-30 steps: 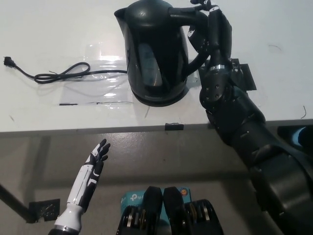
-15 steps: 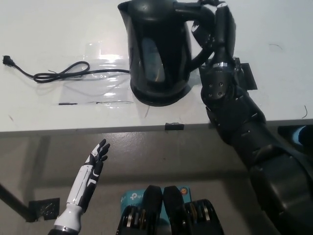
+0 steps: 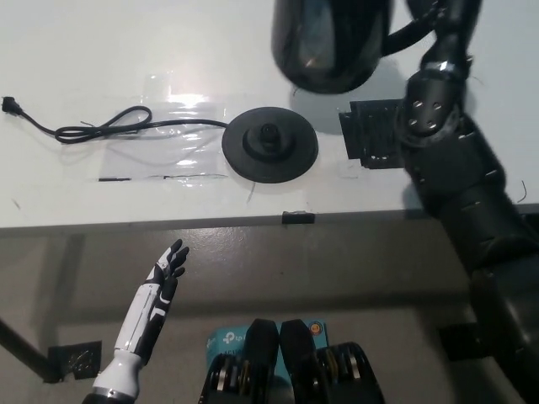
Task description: Use the right hand to grab the handle of the kettle from the base and place it on the right side
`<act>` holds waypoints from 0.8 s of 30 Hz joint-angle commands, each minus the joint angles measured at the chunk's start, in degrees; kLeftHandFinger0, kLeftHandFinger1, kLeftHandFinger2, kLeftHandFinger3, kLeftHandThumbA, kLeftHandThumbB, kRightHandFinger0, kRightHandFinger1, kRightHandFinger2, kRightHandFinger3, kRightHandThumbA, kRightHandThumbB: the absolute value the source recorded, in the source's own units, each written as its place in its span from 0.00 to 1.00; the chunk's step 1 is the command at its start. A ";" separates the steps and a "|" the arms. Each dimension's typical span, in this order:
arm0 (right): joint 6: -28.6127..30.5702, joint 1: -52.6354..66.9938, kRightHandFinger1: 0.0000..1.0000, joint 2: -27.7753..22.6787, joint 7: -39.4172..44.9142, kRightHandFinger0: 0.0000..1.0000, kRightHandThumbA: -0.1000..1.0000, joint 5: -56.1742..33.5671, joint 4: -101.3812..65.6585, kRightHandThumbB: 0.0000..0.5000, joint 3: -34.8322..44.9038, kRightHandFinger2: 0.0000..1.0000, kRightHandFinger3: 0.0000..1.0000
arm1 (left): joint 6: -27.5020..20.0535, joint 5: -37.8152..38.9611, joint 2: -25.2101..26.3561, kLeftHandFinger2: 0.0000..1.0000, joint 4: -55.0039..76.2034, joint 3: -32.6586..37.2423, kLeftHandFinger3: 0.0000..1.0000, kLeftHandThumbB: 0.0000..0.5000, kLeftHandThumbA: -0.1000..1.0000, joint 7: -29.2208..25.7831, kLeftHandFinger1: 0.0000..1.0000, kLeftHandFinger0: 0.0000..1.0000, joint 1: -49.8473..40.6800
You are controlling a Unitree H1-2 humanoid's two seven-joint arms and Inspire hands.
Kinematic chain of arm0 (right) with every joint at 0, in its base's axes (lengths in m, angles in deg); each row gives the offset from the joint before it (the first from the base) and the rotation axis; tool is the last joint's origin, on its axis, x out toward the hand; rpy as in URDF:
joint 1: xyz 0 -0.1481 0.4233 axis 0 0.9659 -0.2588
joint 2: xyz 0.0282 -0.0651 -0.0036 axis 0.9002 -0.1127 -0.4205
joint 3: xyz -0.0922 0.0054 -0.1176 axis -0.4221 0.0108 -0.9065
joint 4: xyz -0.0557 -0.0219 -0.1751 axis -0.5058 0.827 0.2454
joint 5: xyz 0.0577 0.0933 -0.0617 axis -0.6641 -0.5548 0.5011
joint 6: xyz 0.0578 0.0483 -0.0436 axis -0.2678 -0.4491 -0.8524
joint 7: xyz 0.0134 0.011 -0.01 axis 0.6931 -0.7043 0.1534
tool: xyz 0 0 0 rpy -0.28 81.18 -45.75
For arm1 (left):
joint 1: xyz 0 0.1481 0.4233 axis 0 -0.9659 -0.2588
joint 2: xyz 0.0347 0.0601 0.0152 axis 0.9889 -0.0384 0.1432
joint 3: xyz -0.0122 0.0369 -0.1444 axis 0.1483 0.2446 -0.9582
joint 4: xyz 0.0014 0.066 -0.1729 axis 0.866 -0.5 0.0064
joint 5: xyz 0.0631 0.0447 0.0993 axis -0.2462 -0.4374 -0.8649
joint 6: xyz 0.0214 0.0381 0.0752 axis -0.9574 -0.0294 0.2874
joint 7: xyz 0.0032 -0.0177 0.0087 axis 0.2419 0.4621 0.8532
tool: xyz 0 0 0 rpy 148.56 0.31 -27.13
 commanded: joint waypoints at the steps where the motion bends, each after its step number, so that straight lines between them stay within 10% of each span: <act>1: 5.45 -2.68 0.00 -3.27 -2.87 0.00 0.00 0.06 -3.69 0.11 0.32 0.38 0.60 | -2.13 0.58 1.01 1.00 1.28 0.12 1.00 1.00 1.00 0.89 1.00 1.00 0.43; 24: 5.45 3.56 0.08 -7.05 -3.37 0.00 0.00 -1.14 3.28 0.16 -1.40 0.58 0.68 | -2.13 1.36 0.85 1.00 1.40 -0.30 1.00 1.00 1.00 0.83 1.00 1.00 -0.22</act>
